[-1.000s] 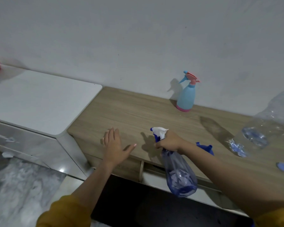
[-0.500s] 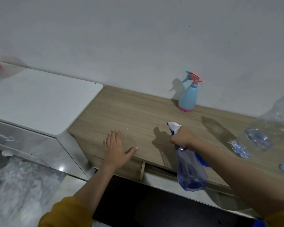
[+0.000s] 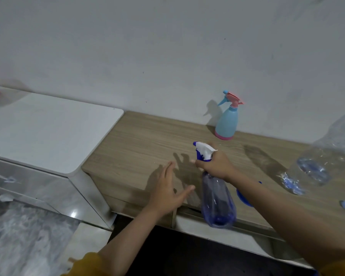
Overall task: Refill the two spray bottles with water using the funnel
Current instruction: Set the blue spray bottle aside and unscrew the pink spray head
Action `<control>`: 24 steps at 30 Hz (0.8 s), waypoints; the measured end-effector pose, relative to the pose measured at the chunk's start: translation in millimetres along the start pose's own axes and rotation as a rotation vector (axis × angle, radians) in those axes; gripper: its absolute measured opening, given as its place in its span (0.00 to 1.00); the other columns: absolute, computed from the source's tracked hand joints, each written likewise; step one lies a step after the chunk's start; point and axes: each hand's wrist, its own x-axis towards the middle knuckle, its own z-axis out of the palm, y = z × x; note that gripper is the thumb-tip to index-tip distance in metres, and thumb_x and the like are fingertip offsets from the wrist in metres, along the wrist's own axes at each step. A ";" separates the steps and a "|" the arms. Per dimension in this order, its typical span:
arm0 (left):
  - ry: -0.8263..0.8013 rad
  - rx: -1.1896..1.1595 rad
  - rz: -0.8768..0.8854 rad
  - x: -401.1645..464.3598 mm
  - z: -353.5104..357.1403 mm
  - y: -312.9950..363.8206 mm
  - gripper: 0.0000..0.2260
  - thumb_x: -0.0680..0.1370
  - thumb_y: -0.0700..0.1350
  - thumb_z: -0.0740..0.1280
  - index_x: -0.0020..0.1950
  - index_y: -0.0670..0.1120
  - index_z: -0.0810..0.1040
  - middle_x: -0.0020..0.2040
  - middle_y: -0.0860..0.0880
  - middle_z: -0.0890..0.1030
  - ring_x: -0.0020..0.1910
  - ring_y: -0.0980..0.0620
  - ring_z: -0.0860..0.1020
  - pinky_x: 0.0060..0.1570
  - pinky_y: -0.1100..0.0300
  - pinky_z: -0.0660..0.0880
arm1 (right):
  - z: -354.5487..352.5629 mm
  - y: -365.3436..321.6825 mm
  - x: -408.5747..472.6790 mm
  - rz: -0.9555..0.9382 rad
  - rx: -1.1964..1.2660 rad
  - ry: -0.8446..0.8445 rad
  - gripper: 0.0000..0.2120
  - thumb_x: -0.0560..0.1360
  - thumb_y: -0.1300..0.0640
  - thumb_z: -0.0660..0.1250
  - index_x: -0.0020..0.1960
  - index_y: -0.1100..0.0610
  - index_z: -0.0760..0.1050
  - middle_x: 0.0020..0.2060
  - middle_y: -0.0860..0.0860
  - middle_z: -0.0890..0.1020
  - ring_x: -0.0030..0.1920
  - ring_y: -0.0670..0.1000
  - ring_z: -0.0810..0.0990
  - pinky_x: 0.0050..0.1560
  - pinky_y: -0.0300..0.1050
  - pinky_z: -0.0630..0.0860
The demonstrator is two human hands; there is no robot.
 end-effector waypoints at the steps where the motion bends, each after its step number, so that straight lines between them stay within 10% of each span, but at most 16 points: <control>1: -0.032 -0.097 -0.002 0.7 3.3 7.0 0.42 0.69 0.67 0.65 0.75 0.47 0.57 0.73 0.51 0.62 0.73 0.55 0.59 0.70 0.62 0.56 | -1.2 -3.2 3.4 -0.049 0.038 0.055 0.32 0.70 0.49 0.74 0.70 0.51 0.66 0.51 0.50 0.77 0.37 0.49 0.81 0.37 0.38 0.79; 5: -0.115 -0.472 -0.056 9.6 15.2 30.8 0.36 0.71 0.57 0.69 0.73 0.48 0.58 0.69 0.51 0.70 0.67 0.58 0.69 0.66 0.61 0.68 | -10.6 -20.3 16.8 -0.186 0.283 0.189 0.36 0.64 0.41 0.76 0.64 0.40 0.58 0.60 0.50 0.72 0.42 0.56 0.84 0.44 0.58 0.82; 13: 0.019 -0.493 -0.041 63.1 5.8 39.9 0.31 0.69 0.51 0.75 0.65 0.62 0.62 0.57 0.56 0.75 0.56 0.63 0.75 0.54 0.69 0.73 | -26.7 -51.0 53.4 -0.311 0.376 0.523 0.12 0.73 0.47 0.70 0.51 0.43 0.69 0.41 0.56 0.81 0.39 0.53 0.83 0.41 0.48 0.81; 17: 0.055 -0.452 -0.029 101.0 0.5 36.3 0.30 0.69 0.47 0.76 0.65 0.61 0.66 0.55 0.62 0.75 0.54 0.68 0.74 0.50 0.73 0.72 | -45.5 -57.8 80.4 -0.400 0.214 0.469 0.07 0.73 0.57 0.71 0.51 0.54 0.76 0.45 0.49 0.81 0.42 0.42 0.80 0.42 0.32 0.76; 24: 0.071 -0.333 -0.072 181.4 4.4 19.8 0.31 0.67 0.45 0.76 0.66 0.55 0.67 0.59 0.54 0.76 0.57 0.54 0.75 0.53 0.59 0.75 | -81.4 -73.2 137.5 -0.352 0.029 0.382 0.09 0.70 0.60 0.73 0.48 0.56 0.77 0.41 0.50 0.82 0.38 0.46 0.80 0.36 0.33 0.76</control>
